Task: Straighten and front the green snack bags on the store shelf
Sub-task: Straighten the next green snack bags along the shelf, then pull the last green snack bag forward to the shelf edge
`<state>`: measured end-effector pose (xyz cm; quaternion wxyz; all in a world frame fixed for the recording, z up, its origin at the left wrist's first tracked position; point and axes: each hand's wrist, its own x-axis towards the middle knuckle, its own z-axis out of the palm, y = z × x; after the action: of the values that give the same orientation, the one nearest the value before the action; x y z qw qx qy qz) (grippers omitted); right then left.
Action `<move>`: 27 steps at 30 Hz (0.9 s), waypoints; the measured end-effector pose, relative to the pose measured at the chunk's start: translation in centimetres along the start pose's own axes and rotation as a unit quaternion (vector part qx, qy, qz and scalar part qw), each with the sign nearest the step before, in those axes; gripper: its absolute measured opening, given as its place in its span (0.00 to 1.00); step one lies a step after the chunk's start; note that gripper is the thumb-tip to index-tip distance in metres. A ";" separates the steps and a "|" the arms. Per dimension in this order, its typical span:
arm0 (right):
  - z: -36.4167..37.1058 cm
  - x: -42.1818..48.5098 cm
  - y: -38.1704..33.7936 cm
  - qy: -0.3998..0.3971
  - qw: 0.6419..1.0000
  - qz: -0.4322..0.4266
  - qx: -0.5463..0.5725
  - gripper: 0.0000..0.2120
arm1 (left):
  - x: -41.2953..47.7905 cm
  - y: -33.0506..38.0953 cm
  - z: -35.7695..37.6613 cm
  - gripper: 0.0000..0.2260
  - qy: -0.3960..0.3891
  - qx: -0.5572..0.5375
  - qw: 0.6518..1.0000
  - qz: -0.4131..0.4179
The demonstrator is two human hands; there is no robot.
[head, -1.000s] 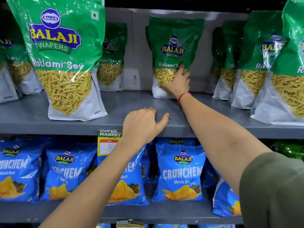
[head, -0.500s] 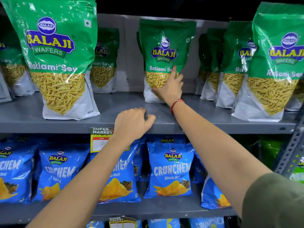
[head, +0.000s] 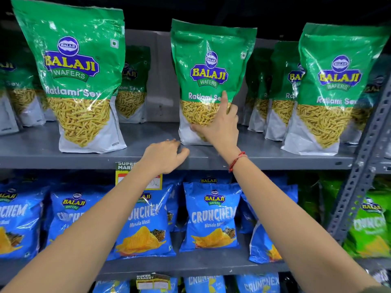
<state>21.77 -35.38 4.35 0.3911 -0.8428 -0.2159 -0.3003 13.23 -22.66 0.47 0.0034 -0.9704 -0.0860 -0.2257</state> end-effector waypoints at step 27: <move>-5.4 -6.5 1.6 0.022 0.976 0.004 0.216 0.60 | -1.4 0.3 -1.2 0.41 -0.043 -0.022 0.999 0.011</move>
<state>16.21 -41.39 1.90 0.5698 -0.7326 -0.2637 -0.2629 11.51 -23.24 0.93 -0.0194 -0.9798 -0.0707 -0.1860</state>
